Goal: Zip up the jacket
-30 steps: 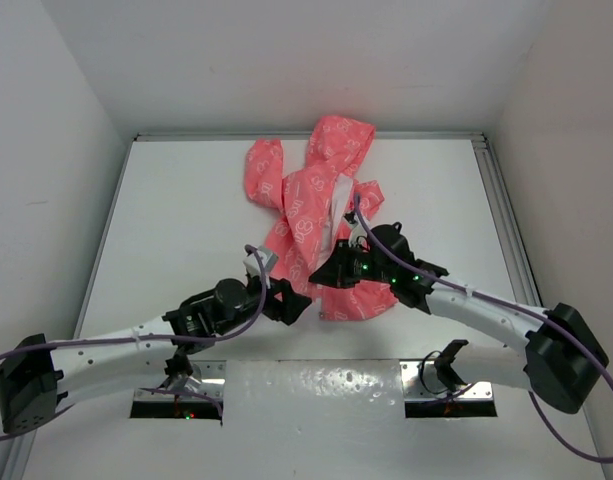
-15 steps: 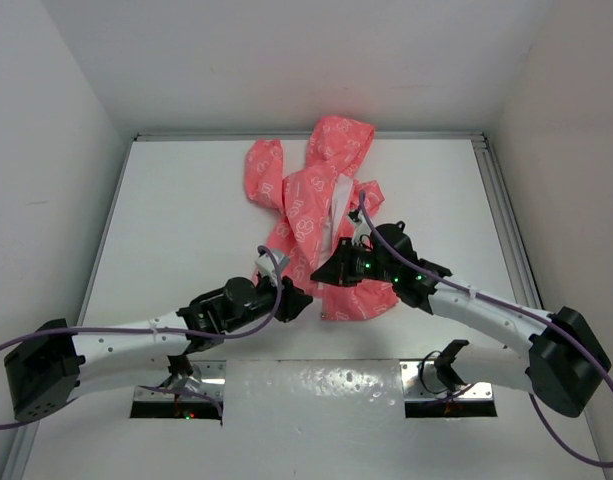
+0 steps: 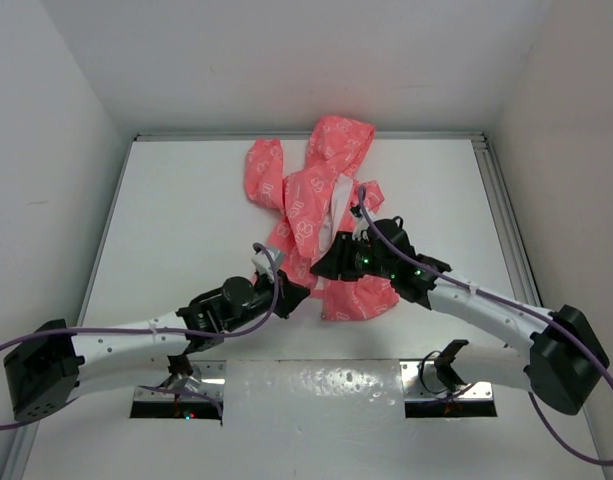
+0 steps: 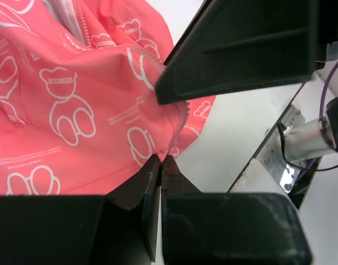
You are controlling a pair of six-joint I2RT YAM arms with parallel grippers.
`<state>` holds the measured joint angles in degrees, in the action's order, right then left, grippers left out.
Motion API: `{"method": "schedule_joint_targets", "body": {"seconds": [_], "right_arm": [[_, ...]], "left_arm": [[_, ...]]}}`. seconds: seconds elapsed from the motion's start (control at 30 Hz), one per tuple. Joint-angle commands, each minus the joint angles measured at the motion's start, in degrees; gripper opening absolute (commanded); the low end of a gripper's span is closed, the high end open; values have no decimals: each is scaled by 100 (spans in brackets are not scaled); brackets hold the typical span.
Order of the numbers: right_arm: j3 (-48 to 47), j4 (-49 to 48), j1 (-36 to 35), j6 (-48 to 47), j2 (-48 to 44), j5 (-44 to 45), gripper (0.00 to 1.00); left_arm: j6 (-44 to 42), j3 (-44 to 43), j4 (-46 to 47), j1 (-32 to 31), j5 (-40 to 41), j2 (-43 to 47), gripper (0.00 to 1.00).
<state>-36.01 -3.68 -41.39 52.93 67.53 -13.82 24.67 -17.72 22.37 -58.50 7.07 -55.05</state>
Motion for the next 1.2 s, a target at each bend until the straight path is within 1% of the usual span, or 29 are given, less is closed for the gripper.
{"method": "schedule_joint_targets", "body": {"seconds": [0.0,0.1,0.17,0.2,0.23,0.33,0.5,0.6,0.7,0.83,0.87,0.93,0.97,1.0,1.03,1.1,1.13,1.17], "right_arm": [[-179,105,-1,-64,-213,485,44],[-47,-62,-45,77,-459,504,63],[23,-315,-132,208,-495,442,68],[50,-378,-298,235,-486,433,68],[50,-431,-396,253,-451,442,72],[103,-992,-747,297,-363,468,79],[111,-1336,-915,359,-275,495,80],[129,-1337,-906,324,-293,556,80],[261,-1591,-915,420,-275,565,80],[296,-1635,-941,446,-292,468,80],[418,-1827,-950,508,-328,477,79],[402,-1838,-950,534,-345,556,72],[323,-1690,-942,474,-319,539,65],[305,-1671,-959,464,-293,521,54],[314,-1697,-968,473,-301,512,50],[366,-1767,-968,508,-293,547,35],[358,-1802,-968,517,-258,582,31],[340,-1785,-968,508,-240,565,33]], "left_arm": [[301,-48,382,14,215,135,0],[626,-13,417,14,391,205,0],[943,83,557,14,470,284,0],[1022,101,593,23,505,301,0],[1171,102,593,14,523,328,0],[1522,198,575,14,646,486,0],[1927,242,286,14,682,916,0],[2095,426,312,14,612,1214,0],[2182,400,172,14,541,1321,0],[2315,497,303,14,444,1435,0],[2315,471,259,14,436,1427,0],[2332,436,189,14,409,1488,0],[2358,470,224,14,400,1523,0],[2411,523,285,14,374,1610,0],[2429,602,390,14,374,1637,0],[2394,559,356,14,365,1620,0],[2368,446,208,14,330,1603,0],[2367,436,206,14,278,1585,0]]}}
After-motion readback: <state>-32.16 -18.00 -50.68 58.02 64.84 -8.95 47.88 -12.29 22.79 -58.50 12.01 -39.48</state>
